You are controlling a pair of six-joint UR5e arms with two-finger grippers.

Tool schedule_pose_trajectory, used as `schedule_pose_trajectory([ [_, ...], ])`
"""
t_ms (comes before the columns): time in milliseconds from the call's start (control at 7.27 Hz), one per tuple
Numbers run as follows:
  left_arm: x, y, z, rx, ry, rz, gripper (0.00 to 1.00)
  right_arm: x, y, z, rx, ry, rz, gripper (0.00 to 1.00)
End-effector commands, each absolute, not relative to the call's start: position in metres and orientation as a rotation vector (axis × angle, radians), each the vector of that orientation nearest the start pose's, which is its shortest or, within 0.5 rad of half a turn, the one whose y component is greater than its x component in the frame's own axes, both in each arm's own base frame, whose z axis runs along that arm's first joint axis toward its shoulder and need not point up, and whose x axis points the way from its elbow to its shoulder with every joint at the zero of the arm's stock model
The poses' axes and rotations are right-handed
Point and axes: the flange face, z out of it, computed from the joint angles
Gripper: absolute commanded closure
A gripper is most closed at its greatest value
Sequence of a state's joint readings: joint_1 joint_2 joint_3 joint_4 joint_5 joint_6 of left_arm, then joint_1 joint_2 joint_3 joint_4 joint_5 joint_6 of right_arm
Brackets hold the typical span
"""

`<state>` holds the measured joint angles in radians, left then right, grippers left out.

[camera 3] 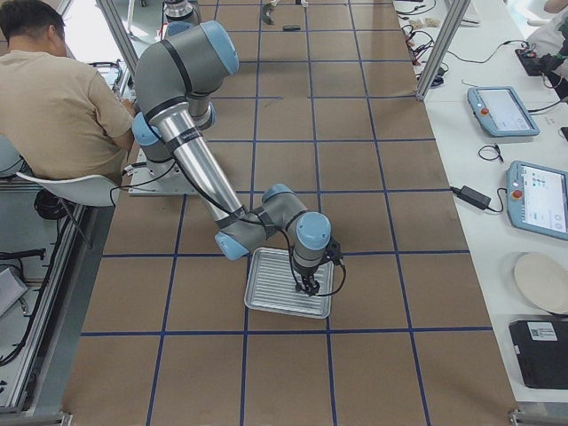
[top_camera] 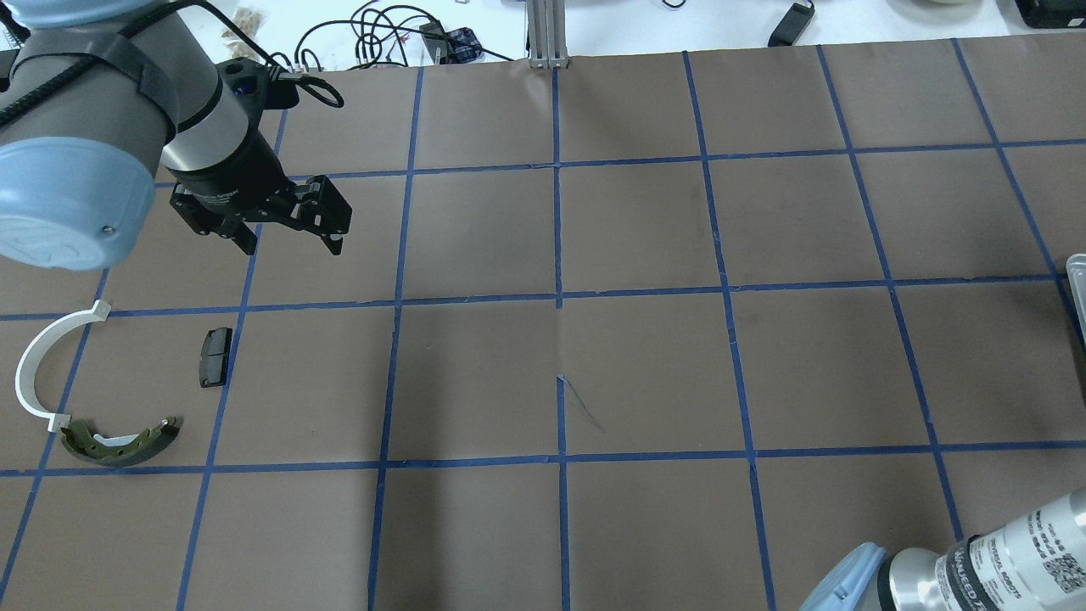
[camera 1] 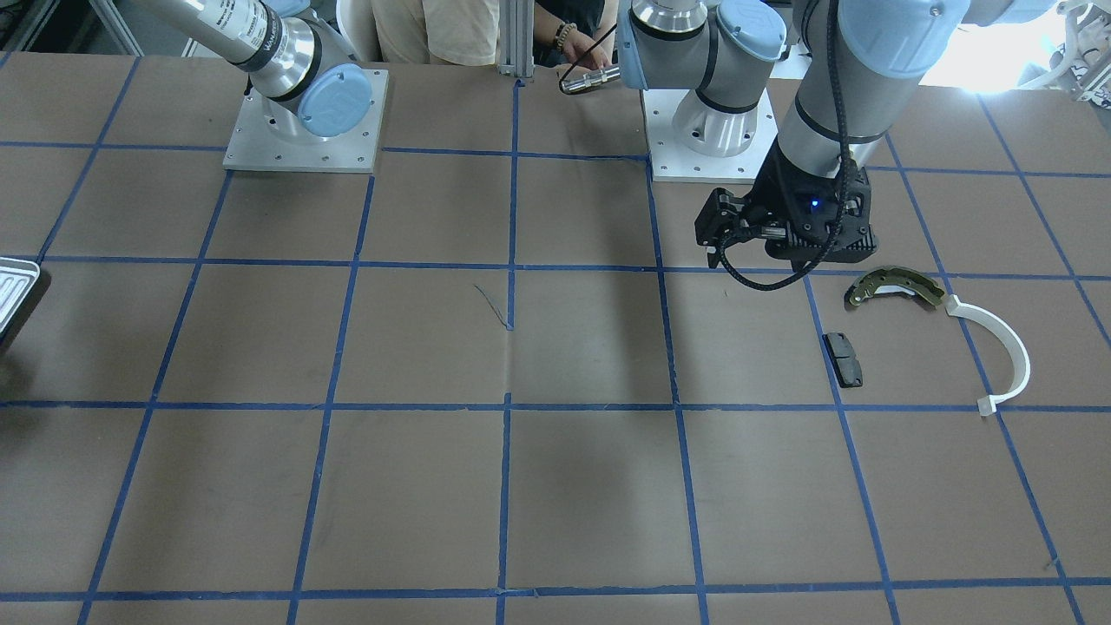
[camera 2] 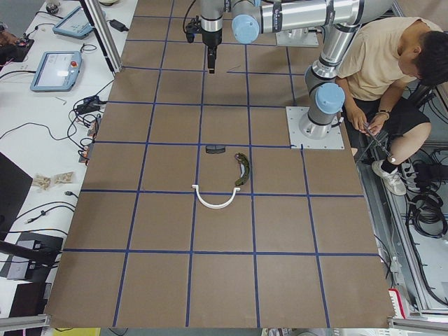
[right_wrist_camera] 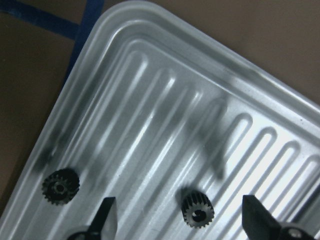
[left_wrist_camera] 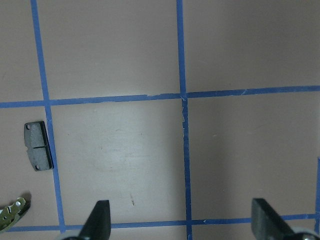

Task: Place bearing gear from tray to pile

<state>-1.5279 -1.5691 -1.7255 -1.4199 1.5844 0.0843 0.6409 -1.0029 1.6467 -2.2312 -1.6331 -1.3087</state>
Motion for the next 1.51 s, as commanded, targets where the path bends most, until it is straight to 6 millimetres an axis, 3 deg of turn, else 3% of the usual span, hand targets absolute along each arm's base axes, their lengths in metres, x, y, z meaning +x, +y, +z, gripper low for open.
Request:
schedule_pose_trajectory([
  [0,-0.111,-0.492,0.428,0.067,3.127,0.006,0.00,-0.443,-0.484,0.177,-0.595,3.115,0.098,0.25],
  [275,-0.111,-0.492,0.428,0.101,3.125,0.007,0.00,-0.445,-0.482,0.178,-0.590,3.131,0.148,0.46],
  [412,-0.111,-0.492,0.428,0.101,3.125,0.007,0.00,-0.446,-0.483,0.179,-0.593,3.132,0.144,0.67],
  [688,-0.111,-0.490,0.422,0.103,3.128,0.021,0.00,-0.446,-0.483,0.180,-0.581,3.137,0.142,1.00],
  [962,-0.108,-0.487,0.427,0.094,3.128,-0.003,0.00,-0.436,-0.486,0.209,-0.472,3.205,0.164,1.00],
  [1100,-0.108,-0.488,0.426,0.093,3.126,-0.010,0.00,-0.405,-0.502,0.230,-0.474,3.216,0.164,1.00],
  [1238,-0.108,-0.489,0.426,0.091,3.128,-0.008,0.00,-0.338,-0.530,0.254,-0.469,3.196,0.187,1.00],
  [1375,-0.108,-0.490,0.425,0.091,3.128,-0.008,0.00,-0.248,-0.553,0.275,-0.402,3.181,0.219,1.00],
])
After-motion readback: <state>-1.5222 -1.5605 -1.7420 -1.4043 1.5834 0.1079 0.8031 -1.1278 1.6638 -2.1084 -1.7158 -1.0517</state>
